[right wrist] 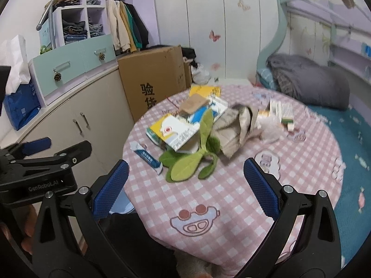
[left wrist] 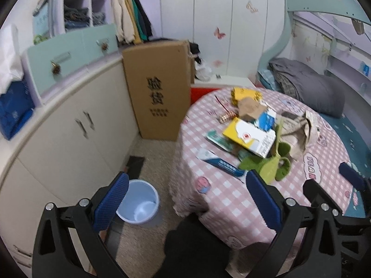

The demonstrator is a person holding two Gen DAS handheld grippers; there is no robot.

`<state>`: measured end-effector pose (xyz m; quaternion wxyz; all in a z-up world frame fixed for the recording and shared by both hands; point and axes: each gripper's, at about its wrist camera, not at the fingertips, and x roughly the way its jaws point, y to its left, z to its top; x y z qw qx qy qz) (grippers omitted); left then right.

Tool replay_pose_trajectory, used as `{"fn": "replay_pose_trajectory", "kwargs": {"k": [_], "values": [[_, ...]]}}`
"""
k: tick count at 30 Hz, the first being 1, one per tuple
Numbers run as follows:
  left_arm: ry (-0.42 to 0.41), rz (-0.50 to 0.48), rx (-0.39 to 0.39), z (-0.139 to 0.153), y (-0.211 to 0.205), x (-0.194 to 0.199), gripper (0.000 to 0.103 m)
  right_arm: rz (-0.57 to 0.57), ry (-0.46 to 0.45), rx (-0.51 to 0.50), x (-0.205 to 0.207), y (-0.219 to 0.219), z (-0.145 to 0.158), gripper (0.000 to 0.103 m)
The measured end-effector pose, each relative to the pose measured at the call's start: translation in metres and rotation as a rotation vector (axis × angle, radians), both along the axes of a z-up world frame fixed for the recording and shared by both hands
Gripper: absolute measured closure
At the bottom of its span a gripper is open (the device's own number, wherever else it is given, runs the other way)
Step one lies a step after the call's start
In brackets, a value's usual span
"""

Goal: Collect trash
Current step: 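Grasp the blue-white toothpaste tube with the left gripper while the right grasps the green plush leaf, then carry both items to the blue wastebasket and release them inside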

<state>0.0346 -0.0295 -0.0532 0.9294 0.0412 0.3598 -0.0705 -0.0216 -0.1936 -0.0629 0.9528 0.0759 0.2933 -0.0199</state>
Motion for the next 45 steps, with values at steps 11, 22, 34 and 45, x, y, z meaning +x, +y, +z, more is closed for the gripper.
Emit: {"fn": "replay_pose_trajectory", "kwargs": {"k": [11, 22, 34, 45], "values": [[0.16, -0.085, 0.031, -0.056, -0.039, 0.037, 0.004, -0.139, 0.119, 0.118, 0.013, -0.063, -0.043, 0.006], [0.266, 0.043, -0.115, -0.082, -0.026, 0.095, 0.006, -0.132, 0.153, 0.129, 0.047, -0.068, -0.059, 0.006], [0.186, 0.075, 0.007, -0.092, -0.03, 0.106, 0.082, -0.086, 0.194, 0.122, 0.084, -0.049, -0.066, 0.006], [0.172, -0.047, -0.13, -0.085, -0.004, 0.092, 0.094, -0.047, 0.236, 0.067, 0.102, -0.024, -0.075, 0.086]]}}
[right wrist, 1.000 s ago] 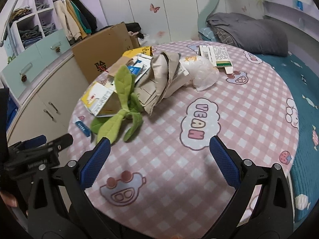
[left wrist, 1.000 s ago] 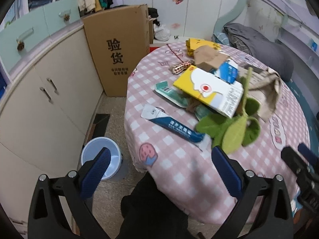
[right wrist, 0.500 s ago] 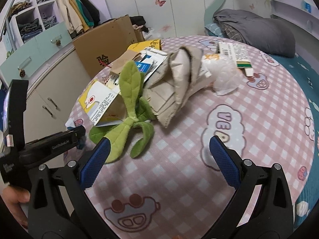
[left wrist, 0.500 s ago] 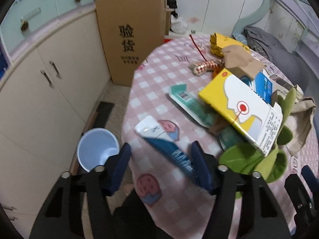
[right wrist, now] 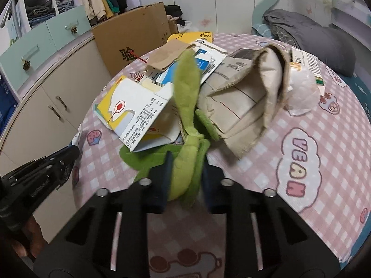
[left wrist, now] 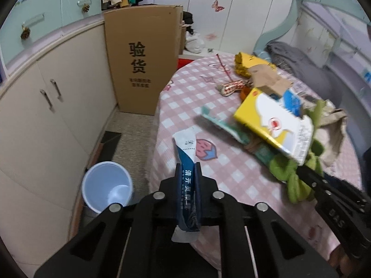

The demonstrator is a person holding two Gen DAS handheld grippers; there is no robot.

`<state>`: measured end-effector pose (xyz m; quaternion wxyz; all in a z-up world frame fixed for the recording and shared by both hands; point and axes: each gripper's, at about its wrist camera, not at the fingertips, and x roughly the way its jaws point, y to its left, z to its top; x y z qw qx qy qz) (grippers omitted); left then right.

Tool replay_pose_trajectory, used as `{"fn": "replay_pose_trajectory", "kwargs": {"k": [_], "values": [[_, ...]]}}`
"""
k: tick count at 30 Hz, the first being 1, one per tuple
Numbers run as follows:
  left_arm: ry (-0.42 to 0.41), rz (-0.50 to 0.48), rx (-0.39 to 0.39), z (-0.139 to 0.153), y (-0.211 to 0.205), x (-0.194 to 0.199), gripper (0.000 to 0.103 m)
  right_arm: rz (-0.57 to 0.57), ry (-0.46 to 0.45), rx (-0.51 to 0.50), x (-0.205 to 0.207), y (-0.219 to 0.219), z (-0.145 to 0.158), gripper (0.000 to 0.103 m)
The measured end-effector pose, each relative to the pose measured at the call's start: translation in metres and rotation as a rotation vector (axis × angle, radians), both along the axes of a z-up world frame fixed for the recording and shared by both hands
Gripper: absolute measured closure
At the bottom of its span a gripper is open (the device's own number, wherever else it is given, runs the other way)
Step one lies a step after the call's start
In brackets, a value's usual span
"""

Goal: Collect trash
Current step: 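Carry both items to the blue wastebasket and release them inside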

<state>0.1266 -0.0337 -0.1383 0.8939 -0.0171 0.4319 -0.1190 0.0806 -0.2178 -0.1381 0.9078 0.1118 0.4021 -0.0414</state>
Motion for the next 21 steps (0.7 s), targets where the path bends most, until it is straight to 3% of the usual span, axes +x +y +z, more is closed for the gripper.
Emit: {"fn": "replay_pose_trajectory", "kwargs": {"k": [6, 15, 21], "values": [[-0.023, -0.065, -0.132, 0.015, 0.011, -0.018, 0.095, -0.052, -0.065, -0.014, -0.033, -0.01, 0.022, 0.094], [-0.094, -0.084, -0.208, 0.045, 0.028, -0.034, 0.095, -0.062, -0.243, -0.068, -0.062, 0.006, 0.087, 0.095], [-0.122, -0.026, -0.237, 0.055, 0.065, -0.034, 0.095, 0.09, -0.314, -0.084, -0.055, 0.055, 0.12, 0.095]]}}
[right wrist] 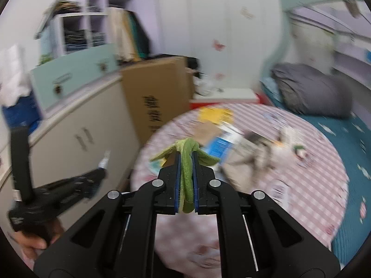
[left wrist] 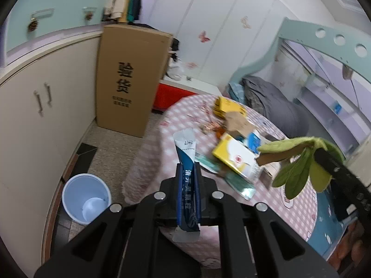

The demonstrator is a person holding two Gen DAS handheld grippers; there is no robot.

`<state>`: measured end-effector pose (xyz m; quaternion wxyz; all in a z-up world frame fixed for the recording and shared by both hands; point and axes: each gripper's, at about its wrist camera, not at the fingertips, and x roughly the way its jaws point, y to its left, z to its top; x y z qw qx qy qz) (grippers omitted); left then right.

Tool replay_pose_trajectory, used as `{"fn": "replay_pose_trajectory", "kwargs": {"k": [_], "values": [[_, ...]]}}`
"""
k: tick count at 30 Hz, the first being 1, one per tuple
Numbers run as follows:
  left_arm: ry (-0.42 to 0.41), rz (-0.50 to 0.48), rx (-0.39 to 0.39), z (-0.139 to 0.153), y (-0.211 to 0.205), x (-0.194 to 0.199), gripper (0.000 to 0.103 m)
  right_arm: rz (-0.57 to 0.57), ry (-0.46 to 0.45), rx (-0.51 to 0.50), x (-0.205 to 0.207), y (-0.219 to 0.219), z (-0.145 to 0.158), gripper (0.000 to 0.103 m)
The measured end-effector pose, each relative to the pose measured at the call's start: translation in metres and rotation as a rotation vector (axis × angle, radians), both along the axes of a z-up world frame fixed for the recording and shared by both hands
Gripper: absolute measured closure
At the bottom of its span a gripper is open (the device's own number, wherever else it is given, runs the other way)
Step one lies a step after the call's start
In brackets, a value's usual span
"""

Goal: Collect trash
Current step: 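Carry both items to the blue wastebasket and release them inside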

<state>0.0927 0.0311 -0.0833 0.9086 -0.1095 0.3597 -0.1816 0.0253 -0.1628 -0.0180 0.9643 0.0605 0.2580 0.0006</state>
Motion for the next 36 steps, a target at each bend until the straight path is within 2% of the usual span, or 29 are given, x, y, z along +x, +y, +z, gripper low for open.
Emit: {"fn": "replay_pose_trajectory", "kwargs": {"k": [3, 7, 11, 15, 17, 18, 19, 20, 24, 28, 36], "values": [[0.007, 0.073, 0.021, -0.006, 0.03, 0.006, 0.095, 0.109, 0.002, -0.023, 0.018, 0.038, 0.002, 0.095], [0.059, 0.199, 0.065, -0.026, 0.076, 0.022, 0.095, 0.267, 0.07, -0.021, 0.06, 0.094, -0.017, 0.094], [0.136, 0.325, 0.132, -0.058, 0.124, 0.045, 0.095, 0.381, 0.164, -0.034, 0.103, 0.145, -0.054, 0.094], [0.224, 0.433, 0.171, -0.092, 0.172, 0.068, 0.095, 0.471, 0.271, -0.049, 0.155, 0.2, -0.106, 0.094], [0.268, 0.48, 0.195, -0.109, 0.193, 0.08, 0.095, 0.504, 0.316, -0.02, 0.182, 0.223, -0.133, 0.088], [0.282, 0.49, 0.2, -0.114, 0.199, 0.084, 0.095, 0.508, 0.325, -0.026, 0.19, 0.231, -0.141, 0.07], [0.299, 0.499, 0.199, -0.12, 0.206, 0.089, 0.095, 0.517, 0.344, -0.026, 0.2, 0.241, -0.154, 0.036], [0.314, 0.504, 0.202, -0.126, 0.211, 0.093, 0.094, 0.525, 0.371, -0.014, 0.209, 0.248, -0.165, 0.032], [0.352, 0.508, 0.223, -0.14, 0.218, 0.106, 0.094, 0.508, 0.411, 0.018, 0.224, 0.257, -0.185, 0.032], [0.372, 0.496, 0.232, -0.152, 0.216, 0.114, 0.094, 0.476, 0.427, 0.022, 0.217, 0.249, -0.193, 0.032], [0.372, 0.458, 0.263, -0.162, 0.196, 0.132, 0.094, 0.373, 0.37, -0.004, 0.221, 0.224, -0.186, 0.029]]}}
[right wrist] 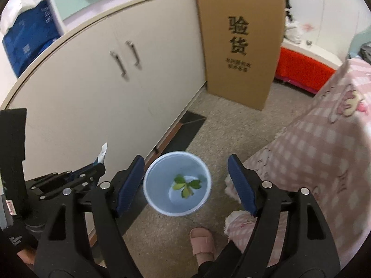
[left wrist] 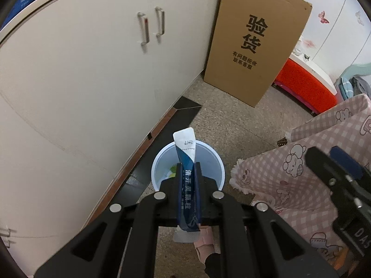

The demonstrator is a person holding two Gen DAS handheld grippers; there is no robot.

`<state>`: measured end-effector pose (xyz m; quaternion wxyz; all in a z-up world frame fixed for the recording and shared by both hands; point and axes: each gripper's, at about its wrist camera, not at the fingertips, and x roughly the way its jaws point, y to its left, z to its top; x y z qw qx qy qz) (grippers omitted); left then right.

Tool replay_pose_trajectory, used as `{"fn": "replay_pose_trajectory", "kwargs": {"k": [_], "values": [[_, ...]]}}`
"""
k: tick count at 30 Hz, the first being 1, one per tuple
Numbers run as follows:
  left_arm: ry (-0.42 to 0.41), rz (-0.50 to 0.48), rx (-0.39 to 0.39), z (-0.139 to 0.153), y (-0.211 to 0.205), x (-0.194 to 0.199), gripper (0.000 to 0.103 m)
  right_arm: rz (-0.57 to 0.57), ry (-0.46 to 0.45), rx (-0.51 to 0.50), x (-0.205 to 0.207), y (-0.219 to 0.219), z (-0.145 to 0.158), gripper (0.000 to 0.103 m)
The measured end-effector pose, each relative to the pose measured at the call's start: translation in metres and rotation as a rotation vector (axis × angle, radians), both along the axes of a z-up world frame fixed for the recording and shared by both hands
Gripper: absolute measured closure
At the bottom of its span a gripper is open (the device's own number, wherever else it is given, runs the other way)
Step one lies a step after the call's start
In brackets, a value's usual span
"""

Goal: Collect trash
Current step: 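Carry both items to the blue wastebasket and release them inside, then grasp the yellow box with the left gripper while the right grasps the paper bag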

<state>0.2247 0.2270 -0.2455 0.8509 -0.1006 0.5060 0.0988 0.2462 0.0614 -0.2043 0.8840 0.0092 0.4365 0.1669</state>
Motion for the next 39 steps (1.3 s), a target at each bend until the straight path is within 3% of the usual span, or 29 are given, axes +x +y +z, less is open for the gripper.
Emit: {"fn": "replay_pose_trajectory", "kwargs": {"k": [4, 6, 7, 8, 17, 27, 33, 39], "values": [[-0.015, -0.016, 0.018, 0.008, -0.007, 0.01, 0.091, -0.033, -0.032, 0.016, 0.001, -0.011, 0.007, 0.028], [-0.013, -0.014, 0.033, 0.013, -0.008, 0.016, 0.064, -0.047, -0.035, 0.031, 0.001, -0.017, 0.01, 0.028], [-0.02, -0.014, 0.037, 0.015, -0.008, 0.018, 0.037, -0.054, -0.038, 0.035, 0.0, -0.019, 0.011, 0.028], [-0.04, -0.009, 0.049, 0.018, -0.008, 0.018, 0.03, -0.056, -0.039, 0.038, 0.0, -0.021, 0.013, 0.028], [-0.071, 0.015, 0.077, 0.042, -0.01, -0.008, 0.028, -0.055, -0.058, 0.065, -0.019, -0.034, 0.041, 0.028], [-0.202, 0.007, 0.108, 0.105, -0.036, -0.065, 0.021, -0.059, -0.123, 0.117, -0.071, -0.06, 0.087, 0.025], [-0.278, -0.05, 0.094, 0.14, -0.072, -0.099, 0.019, -0.117, -0.171, 0.135, -0.108, -0.097, 0.114, 0.024], [-0.307, -0.176, 0.061, 0.157, -0.132, -0.117, 0.018, -0.217, -0.21, 0.129, -0.142, -0.15, 0.127, 0.023]]}}
